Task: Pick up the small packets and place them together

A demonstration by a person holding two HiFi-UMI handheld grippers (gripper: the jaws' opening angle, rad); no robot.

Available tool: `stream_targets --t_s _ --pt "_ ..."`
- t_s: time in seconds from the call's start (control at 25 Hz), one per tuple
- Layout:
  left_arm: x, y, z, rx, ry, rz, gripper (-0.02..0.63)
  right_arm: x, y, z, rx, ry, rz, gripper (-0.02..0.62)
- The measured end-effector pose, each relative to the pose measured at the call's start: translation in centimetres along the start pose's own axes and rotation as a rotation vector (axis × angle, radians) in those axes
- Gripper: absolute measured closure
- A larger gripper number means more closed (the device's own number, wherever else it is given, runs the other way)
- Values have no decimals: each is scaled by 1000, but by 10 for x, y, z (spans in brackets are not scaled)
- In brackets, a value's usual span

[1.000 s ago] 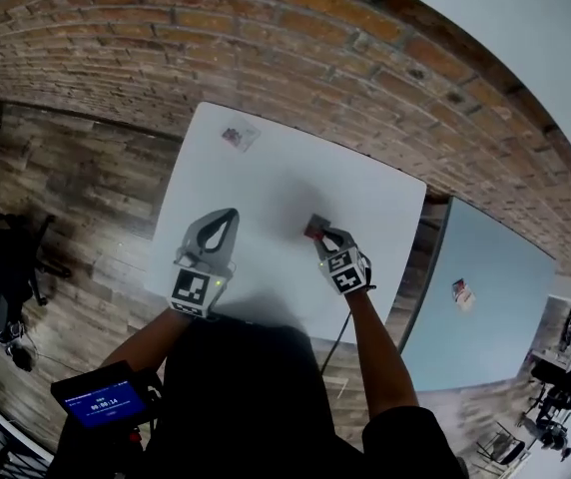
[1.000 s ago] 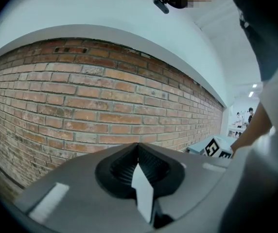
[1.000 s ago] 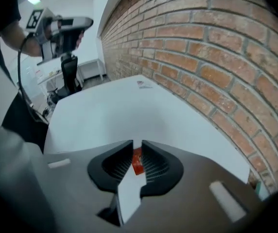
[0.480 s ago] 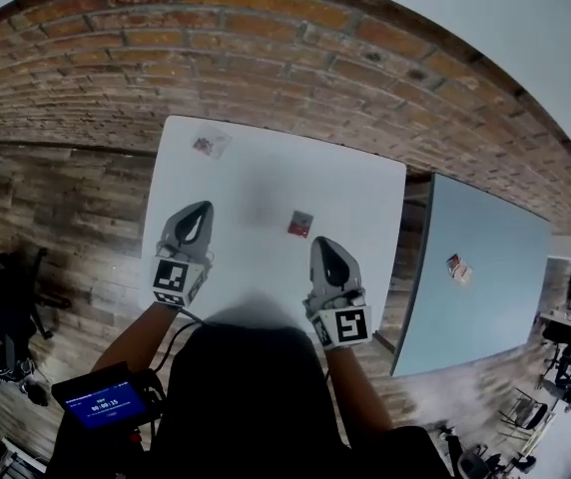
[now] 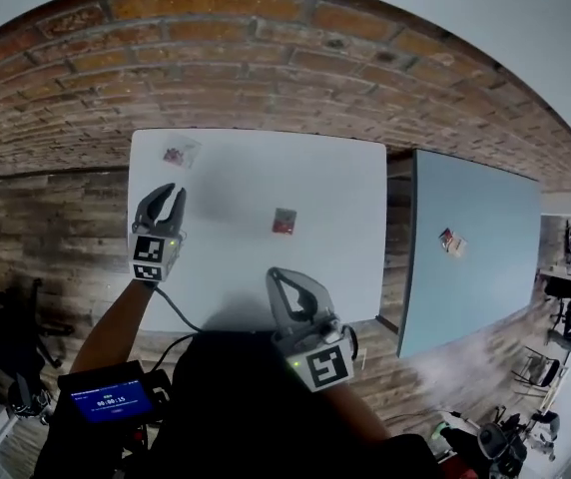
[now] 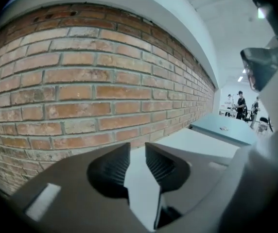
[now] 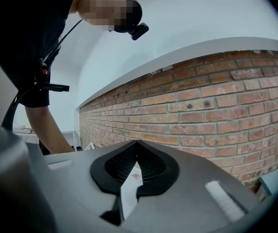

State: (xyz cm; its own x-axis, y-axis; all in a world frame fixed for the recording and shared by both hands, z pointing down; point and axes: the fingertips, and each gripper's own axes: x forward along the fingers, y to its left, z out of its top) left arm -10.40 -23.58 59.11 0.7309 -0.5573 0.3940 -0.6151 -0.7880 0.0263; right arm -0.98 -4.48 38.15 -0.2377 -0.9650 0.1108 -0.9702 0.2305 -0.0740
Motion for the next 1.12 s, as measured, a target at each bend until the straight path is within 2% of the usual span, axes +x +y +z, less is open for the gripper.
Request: stream_targets --t_s 0.04,0.16,0.28,0.52,0.76,0.88,1.12 --pt "9 4 -6 -4 22 -19 489 -1 0 1 -4 4 -5 592" --pt "34 20 -21 5 92 -55 459 0 3 2 4 13 -18 592" --pt "57 32 -39 41 155 -67 453 2 10 -4 6 40 -10 592" --pt "91 45 -59 116 211 -123 449 1 10 -15 -4 95 -2 592" --pt "115 73 -78 160 294 -87 448 -1 1 -23 19 126 -34 592" --pt "123 83 -90 154 323 -58 448 -2 1 -30 33 147 -42 592" --pt "137 77 -108 180 361 -83 448 -2 -1 -32 42 165 -60 592"
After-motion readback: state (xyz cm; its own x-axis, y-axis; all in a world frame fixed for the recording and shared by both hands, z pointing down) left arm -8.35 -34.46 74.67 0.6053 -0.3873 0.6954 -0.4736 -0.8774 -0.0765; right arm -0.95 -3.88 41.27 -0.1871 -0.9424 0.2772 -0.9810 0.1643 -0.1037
